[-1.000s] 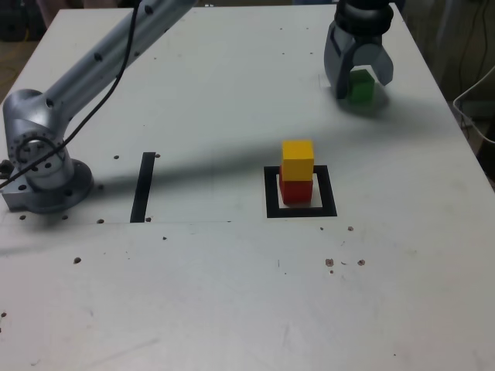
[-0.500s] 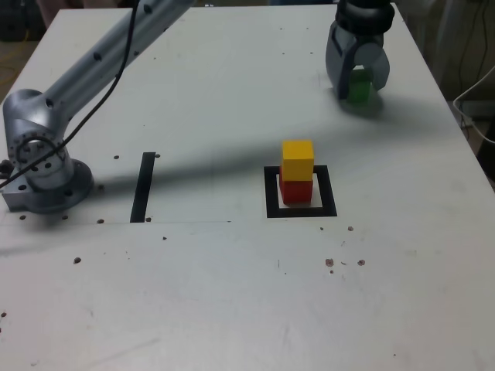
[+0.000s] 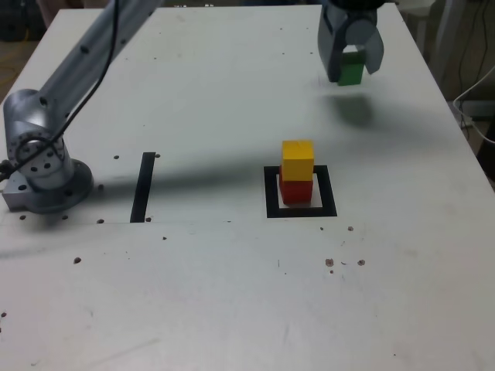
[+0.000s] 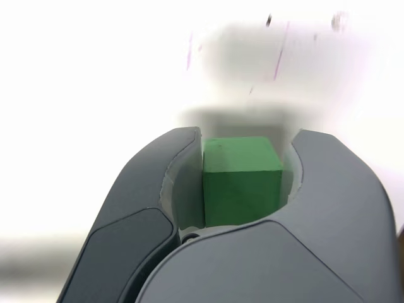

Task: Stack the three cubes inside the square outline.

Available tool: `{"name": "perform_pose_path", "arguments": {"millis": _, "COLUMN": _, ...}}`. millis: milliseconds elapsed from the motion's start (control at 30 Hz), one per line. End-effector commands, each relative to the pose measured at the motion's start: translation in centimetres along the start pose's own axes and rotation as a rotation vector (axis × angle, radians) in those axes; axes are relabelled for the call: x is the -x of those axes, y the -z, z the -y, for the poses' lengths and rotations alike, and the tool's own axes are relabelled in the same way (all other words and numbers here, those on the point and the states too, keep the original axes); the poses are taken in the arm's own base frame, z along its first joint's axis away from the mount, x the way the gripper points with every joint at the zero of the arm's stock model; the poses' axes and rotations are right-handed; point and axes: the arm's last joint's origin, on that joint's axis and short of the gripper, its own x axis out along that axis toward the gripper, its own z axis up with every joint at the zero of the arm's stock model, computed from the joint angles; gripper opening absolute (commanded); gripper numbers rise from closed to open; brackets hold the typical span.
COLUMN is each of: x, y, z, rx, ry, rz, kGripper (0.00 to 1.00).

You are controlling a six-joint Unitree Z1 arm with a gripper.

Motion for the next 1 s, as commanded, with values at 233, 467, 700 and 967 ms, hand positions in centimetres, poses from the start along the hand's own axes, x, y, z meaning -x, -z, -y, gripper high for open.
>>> {"name": "perform_pose_path", "arguments": {"millis": 233, "x": 6.3, "y": 6.2, "z": 3.9, "rx": -0.102, "ry": 0.007, "rz": 0.003, "kGripper": 0.08}}
{"name": "perform_pose_path", "arguments": {"millis": 467, "x": 7.7, "y": 9.3, "z": 7.7, "rx": -0.191, "ry": 0.050, "rz": -0.015, "kGripper": 0.08}}
{"name": "perform_pose_path", "arguments": {"millis": 700, "x": 10.2, "y": 11.6, "z": 10.9, "rx": -0.268, "ry": 0.074, "rz": 0.018, "kGripper": 0.08}}
{"name": "perform_pose_path", "arguments": {"millis": 967, "x": 9.5, "y": 12.9, "z": 14.1, "rx": -0.278, "ry": 0.056, "rz": -0.028, "kGripper": 0.08}}
